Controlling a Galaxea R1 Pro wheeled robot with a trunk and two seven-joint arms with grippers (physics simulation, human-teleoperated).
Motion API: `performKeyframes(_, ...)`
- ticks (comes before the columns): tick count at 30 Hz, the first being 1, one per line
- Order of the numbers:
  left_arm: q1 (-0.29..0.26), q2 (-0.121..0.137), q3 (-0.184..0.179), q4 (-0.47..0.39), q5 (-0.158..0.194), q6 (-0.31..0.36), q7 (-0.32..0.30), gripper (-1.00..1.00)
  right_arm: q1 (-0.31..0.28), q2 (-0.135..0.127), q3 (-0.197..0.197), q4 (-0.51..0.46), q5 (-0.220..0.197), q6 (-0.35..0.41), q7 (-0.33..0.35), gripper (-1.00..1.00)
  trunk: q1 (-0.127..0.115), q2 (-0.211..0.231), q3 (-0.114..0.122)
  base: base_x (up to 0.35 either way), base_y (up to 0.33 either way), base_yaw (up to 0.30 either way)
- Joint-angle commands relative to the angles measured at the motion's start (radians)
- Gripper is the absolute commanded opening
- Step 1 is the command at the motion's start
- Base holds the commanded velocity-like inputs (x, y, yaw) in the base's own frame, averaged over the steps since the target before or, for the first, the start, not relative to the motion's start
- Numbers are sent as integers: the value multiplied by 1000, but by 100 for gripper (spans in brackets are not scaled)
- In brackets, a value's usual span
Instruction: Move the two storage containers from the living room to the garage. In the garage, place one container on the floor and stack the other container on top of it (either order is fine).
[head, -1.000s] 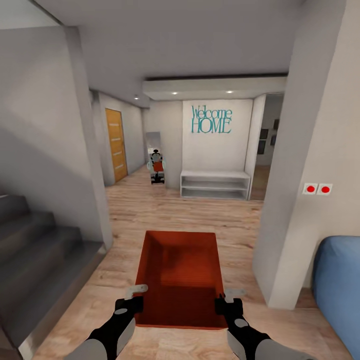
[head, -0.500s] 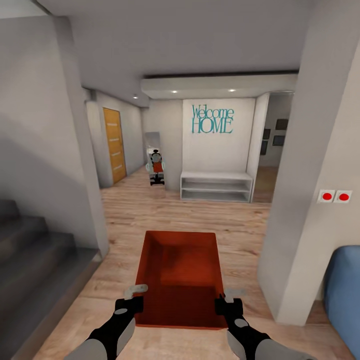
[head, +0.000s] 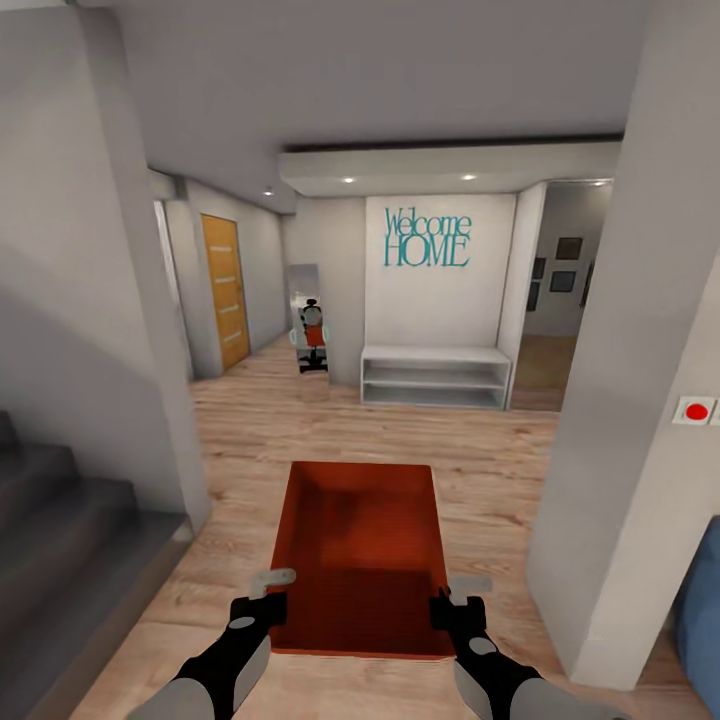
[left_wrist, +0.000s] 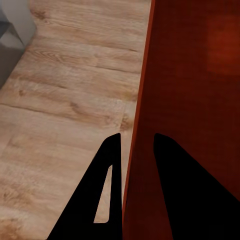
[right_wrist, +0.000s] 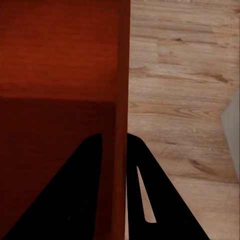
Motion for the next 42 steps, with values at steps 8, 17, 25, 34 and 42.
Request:
performKeyframes(8,-2,17,42,-4,-18,-39,13,-100,0,0,-48,1,-6,-1,1,-100,1,-1,-2,322,0,0)
performKeyframes(17,-2,17,42,-4,-18,-39,12,-100,0,0,-46,2,-6,-1,0,-100,1,-1,-2,322,0,0)
performKeyframes(25,-2,17,42,-2,-17,-39,12,-100,0,0,-50,2,-6,-1,-1,-100,1,-1,-2,322,0,0)
performKeyframes(34,-1,17,42,-2,-18,-39,13,-100,1,0,-51,2,-6,-1,1,-100,1,-1,-2,322,0,191)
performKeyframes(42,-2,17,42,-2,-18,-39,12,-100,0,0,-51,2,-6,-1,1,-100,1,-1,-2,322,0,154)
